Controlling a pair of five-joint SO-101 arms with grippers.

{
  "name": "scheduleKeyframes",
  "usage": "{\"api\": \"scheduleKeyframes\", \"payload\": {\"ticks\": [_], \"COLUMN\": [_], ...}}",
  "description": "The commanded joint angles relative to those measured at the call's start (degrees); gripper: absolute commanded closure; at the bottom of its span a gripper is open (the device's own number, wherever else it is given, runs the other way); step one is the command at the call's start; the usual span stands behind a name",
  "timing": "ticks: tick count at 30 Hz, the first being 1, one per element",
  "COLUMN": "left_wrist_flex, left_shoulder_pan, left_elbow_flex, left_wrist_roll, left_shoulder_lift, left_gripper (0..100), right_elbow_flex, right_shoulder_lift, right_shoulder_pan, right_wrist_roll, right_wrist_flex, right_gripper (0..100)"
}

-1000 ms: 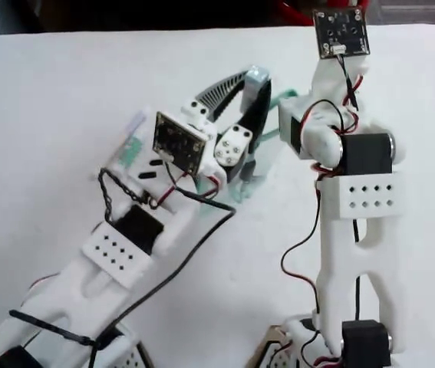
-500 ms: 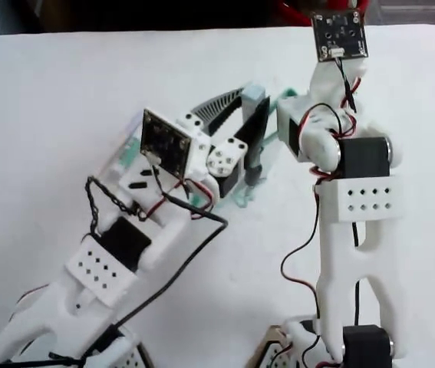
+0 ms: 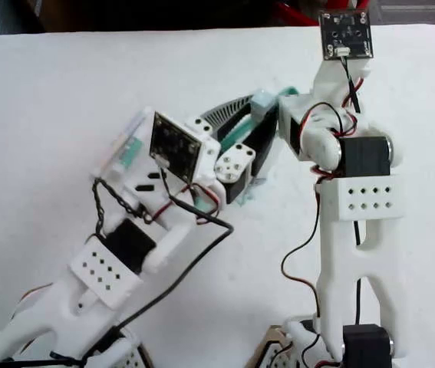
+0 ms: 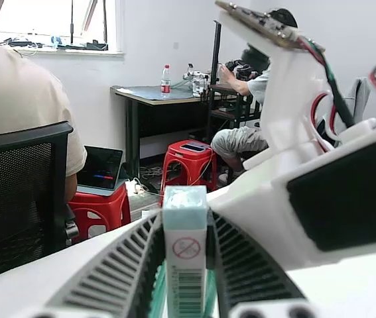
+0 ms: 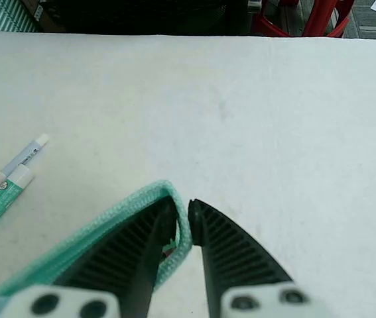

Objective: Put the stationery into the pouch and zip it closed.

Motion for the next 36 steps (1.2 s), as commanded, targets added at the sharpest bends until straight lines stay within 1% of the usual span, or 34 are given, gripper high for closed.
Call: {"api": "scheduleKeyframes", "payload": {"ticks": [1,4,8,10,13,15,17,20,24,28,30,32,34,36], "left_wrist_flex": [-1.8,-4.0,-6.6,-6.4,-5.8,-2.4,0.9,3.7,9.9,22.2,28.7,34.5,39.9,43.6], "left_shoulder_pan": [-1.2,-3.9,-4.7,-4.8,-4.9,-5.1,-5.2,-6.7,-13.3,-23.2,-28.3,-33.5,-36.9,-39.0], "left_elbow_flex": [-2.5,-3.2,-3.4,-3.4,-2.8,-3.3,-4.9,-8.4,-14.3,-21.3,-24.3,-27.1,-29.0,-28.1], "left_wrist_roll": [0.3,0.4,0.4,0.4,0.8,0.9,1.1,5.2,8.5,9.1,8.8,4.7,1.1,-1.0], "left_shoulder_lift": [1.3,6.3,12.7,12.2,9.5,8.1,8.2,10.2,10.7,4.0,0.3,-1.8,-1.9,-1.5], "left_gripper": [92,92,92,91,85,82,82,81,80,80,80,80,80,80], "right_elbow_flex": [0.5,0.4,0.4,0.4,0.4,0.1,-0.8,-1.1,-1.1,-1.1,-1.1,-1.2,-1.8,-3.4], "right_shoulder_lift": [0.3,0.3,0.3,0.3,0.3,0.3,0.3,0.3,0.3,0.3,0.3,0.3,0.3,0.7], "right_shoulder_pan": [0.0,-0.5,-0.2,0.0,0.0,0.0,0.0,-0.3,-0.2,-0.1,-0.1,-0.1,-0.1,-0.3], "right_wrist_roll": [-0.4,-0.4,-0.4,-0.4,-0.4,-0.4,-0.5,-0.7,-0.8,-0.8,-0.8,-0.8,-0.8,-0.8], "right_wrist_flex": [0.0,1.0,1.1,1.1,0.9,0.9,1.3,1.6,1.8,2.0,2.0,2.1,2.6,4.4], "right_gripper": [98.0,98.0,98.0,98.0,97.8,97.8,97.8,97.8,97.8,97.8,97.8,97.8,97.8,97.8]}}
